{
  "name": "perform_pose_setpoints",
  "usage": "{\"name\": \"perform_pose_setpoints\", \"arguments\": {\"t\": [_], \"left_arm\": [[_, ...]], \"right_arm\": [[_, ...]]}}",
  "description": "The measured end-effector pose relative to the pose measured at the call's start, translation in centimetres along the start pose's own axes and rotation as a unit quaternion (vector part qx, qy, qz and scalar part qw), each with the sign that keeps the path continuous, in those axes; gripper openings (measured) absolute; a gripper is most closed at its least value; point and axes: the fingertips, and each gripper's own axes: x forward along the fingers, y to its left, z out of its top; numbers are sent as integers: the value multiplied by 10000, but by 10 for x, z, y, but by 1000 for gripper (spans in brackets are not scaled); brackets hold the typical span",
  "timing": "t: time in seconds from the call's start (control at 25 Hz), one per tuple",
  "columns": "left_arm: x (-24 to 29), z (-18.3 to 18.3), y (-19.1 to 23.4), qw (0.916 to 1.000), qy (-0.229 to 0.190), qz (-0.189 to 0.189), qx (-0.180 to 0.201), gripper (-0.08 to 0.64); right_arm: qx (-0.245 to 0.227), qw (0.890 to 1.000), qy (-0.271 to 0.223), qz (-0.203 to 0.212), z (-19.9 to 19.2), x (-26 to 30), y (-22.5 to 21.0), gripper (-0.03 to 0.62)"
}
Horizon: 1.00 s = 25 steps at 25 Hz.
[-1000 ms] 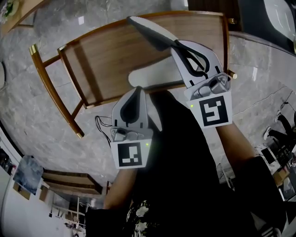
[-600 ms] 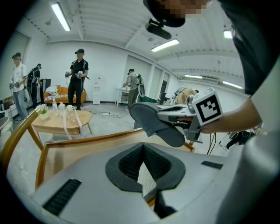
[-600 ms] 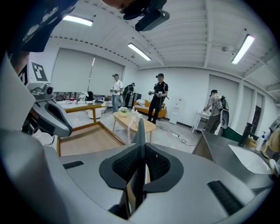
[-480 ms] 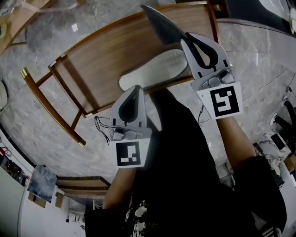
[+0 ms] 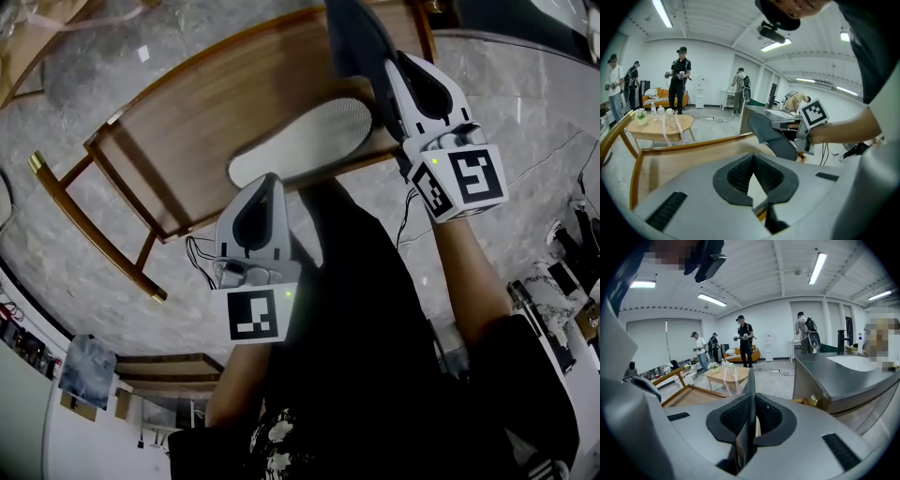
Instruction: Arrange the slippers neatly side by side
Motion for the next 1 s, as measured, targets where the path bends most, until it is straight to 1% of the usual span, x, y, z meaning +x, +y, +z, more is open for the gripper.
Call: {"name": "perform_pose_setpoints", "arguments": {"t": [0.2, 0.28, 0.36, 0.48, 0.6, 0.68, 0.88, 1.0], "left_arm": [[4, -1, -2, 10000, 14, -22, -18, 2], [5, -1, -2, 10000, -2, -8, -36, 2], [5, -2, 0, 10000, -6, 13, -17, 2], [5, -4, 0, 10000, 13, 33, -45, 2], [4, -5, 2, 10000, -5, 64, -56, 2], [4, -5, 4, 10000, -5, 84, -53, 2], [2, -4, 8, 9998, -52, 160, -90, 2], [1, -5, 10, 9998, -42, 184, -93, 2]], "right_arm": [[431, 9989, 145, -103, -10, 6, -14, 28], [507, 9983, 212, -179, -15, 6, -20, 28], [531, 9980, 279, -211, -22, 7, -23, 29], [400, 9983, 332, -264, -25, 7, -26, 29], [382, 9979, 323, -400, -27, 4, -34, 29], [208, 9981, 338, -474, -28, 3, -40, 29], [-682, 9954, 413, -522, -34, 8, -46, 37], [-874, 9933, 422, -627, -36, 10, -46, 41]]}}
